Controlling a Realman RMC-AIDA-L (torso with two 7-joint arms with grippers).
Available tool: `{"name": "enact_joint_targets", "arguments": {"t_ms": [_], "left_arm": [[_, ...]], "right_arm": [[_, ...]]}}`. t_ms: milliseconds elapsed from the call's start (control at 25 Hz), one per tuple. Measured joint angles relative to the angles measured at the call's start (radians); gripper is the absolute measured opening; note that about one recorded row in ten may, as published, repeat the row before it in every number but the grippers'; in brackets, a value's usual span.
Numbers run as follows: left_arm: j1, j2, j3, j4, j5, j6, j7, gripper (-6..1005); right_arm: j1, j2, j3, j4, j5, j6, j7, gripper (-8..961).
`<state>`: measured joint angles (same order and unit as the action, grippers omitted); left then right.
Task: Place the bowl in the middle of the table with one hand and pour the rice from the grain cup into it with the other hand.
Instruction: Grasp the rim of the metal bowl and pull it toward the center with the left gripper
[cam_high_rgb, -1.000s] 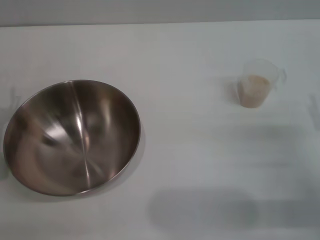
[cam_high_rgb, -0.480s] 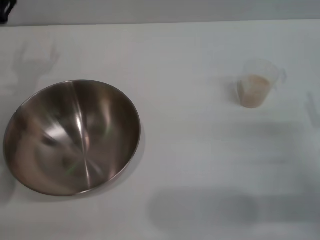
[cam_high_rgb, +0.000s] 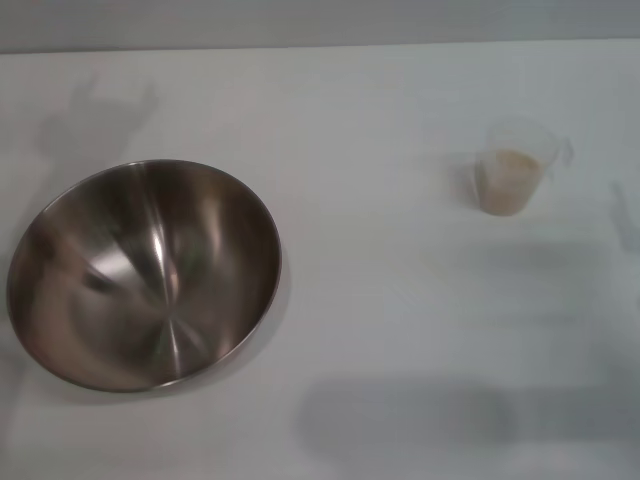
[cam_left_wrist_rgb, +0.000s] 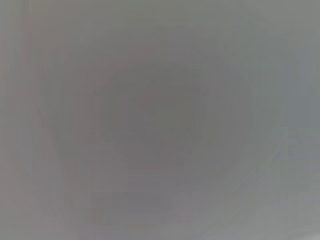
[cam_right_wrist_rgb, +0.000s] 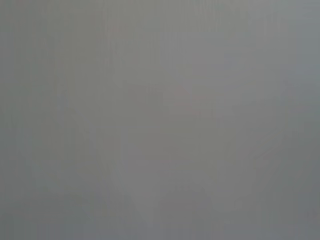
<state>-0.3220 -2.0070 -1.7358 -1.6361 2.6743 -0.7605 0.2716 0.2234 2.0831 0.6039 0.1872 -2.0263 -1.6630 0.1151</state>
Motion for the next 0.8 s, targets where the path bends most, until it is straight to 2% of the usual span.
{"name": "enact_joint_targets", "arguments": {"t_ms": [80,160,280,320,600,800], "left_arm": [[-0.043,-0.037,-0.123,-0.052,-0.066,-0.206,0.088,788],[-0.075,-0.052,-0.216,-0.077,-0.116,-0.368,0.151,786],[-0.085,-0.052,-0.248,-0.085,-0.139,-0.436,0.174,784],[-0.089,-0.047,-0.283,-0.115,-0.181,-0.606,0.223,783],[-0.063,-0.053,-0.265,-0.143,-0.177,-0.776,0.273,778],[-0.046,-0.053,-0.208,-0.138,-0.105,-0.812,0.294,774]], "right_arm": [[0.000,0.000,-0.003,0.000,0.000,0.001,0.000,766],[-0.003,0.001,-0.004,0.000,0.000,0.002,0.000,766],[-0.009,0.003,-0.006,0.000,0.000,0.002,0.000,767],[-0.010,0.003,-0.006,0.000,0.000,0.002,0.000,767],[-0.014,0.003,-0.008,0.000,-0.002,0.002,0.000,766],[-0.016,0.005,-0.009,0.000,-0.007,0.002,0.000,766]]}}
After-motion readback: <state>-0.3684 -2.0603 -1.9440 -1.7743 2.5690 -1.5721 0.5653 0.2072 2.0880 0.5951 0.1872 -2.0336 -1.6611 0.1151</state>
